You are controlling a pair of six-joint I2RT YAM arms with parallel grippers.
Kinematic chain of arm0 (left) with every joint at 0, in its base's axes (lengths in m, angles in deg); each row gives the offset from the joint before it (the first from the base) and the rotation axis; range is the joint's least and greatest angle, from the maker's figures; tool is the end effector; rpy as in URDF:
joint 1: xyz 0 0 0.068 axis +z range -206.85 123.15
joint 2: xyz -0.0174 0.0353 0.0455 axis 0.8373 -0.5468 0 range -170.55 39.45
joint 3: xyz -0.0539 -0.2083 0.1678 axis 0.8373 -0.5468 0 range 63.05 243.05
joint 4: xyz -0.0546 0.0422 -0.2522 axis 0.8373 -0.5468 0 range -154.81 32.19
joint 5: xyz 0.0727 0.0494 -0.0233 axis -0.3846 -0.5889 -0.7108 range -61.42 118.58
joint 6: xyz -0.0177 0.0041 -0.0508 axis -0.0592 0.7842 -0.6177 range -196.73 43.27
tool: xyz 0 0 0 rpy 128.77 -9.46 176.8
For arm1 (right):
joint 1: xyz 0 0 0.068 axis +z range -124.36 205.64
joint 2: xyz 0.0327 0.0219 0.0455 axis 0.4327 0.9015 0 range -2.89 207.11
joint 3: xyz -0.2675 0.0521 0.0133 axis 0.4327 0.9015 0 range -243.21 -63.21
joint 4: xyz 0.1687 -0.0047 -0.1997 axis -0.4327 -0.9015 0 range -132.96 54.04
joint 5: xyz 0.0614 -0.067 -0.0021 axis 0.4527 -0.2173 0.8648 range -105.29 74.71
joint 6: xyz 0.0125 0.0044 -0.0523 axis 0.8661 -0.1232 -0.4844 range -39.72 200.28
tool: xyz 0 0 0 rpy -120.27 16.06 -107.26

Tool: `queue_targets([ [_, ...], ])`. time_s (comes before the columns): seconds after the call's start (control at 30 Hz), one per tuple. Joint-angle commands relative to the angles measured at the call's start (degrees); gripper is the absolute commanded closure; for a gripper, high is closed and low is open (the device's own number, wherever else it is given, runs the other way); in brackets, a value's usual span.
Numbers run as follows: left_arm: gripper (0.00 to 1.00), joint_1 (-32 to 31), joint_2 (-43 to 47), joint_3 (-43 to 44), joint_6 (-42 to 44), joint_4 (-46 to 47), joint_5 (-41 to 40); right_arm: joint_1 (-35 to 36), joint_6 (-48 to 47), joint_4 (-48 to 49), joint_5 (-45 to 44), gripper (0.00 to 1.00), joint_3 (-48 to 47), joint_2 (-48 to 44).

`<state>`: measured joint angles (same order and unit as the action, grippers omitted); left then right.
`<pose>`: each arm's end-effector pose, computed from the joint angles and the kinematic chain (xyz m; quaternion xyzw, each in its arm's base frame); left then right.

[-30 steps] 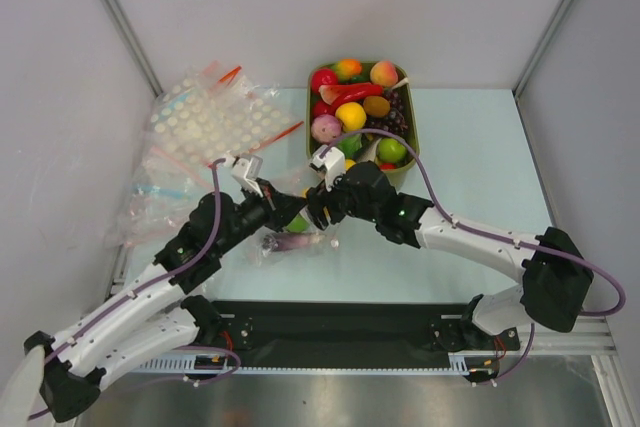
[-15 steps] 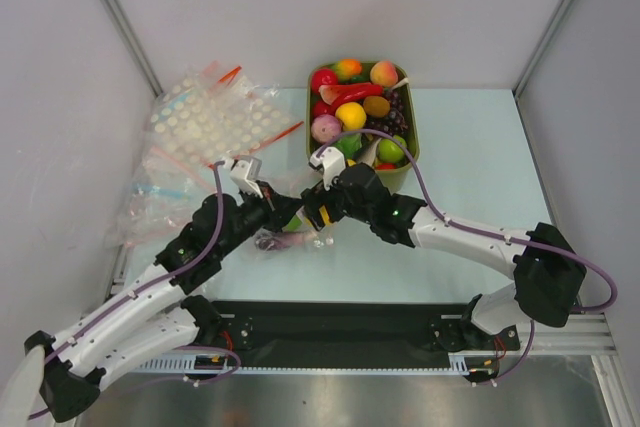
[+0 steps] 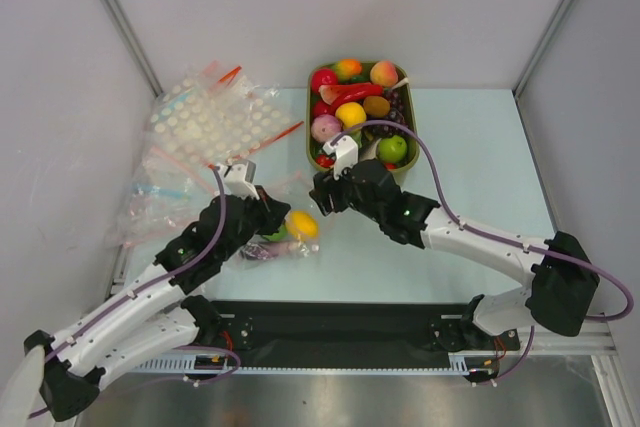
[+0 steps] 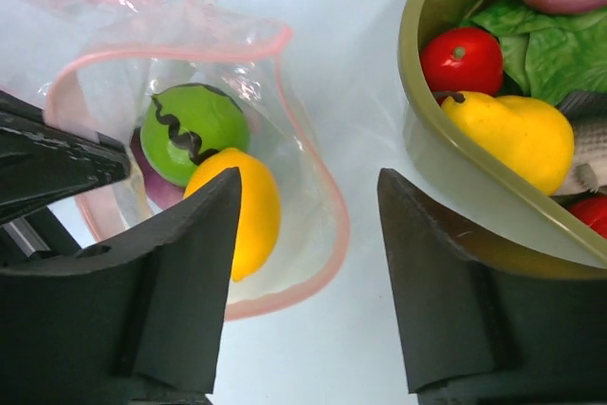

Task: Place the food in the zip-top bag and seal the zipper
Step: Place the fake fruit in the zipper food storage bag, then adjust the zipper food storage bag at the center of the board.

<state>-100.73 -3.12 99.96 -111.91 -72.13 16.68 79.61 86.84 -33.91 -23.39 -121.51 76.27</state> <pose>0.1332 -0.1178 0.2904 0.0025 0.8169 -0.2977 0.4941 0.1947 0.2591 0.3064 -0.2884 0.7592 0.2431 0.5304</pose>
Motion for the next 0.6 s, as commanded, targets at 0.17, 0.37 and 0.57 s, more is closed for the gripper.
queue_targets([
  [0.17,1.0,-0.24,3.72,2.65,-3.23,-2.45,-7.95,-3.0,6.88,-1.51,0.98,0.43,-3.48,2.31],
  [0.37,1.0,-0.24,5.47,1.94,-3.93,-2.11,-9.19,-3.0,9.78,-4.5,4.4,0.42,-6.29,6.97],
  [0.57,1.0,-0.24,6.71,2.03,-3.84,-2.98,-10.59,-2.91,10.75,-7.31,6.07,0.47,-8.93,10.05],
])
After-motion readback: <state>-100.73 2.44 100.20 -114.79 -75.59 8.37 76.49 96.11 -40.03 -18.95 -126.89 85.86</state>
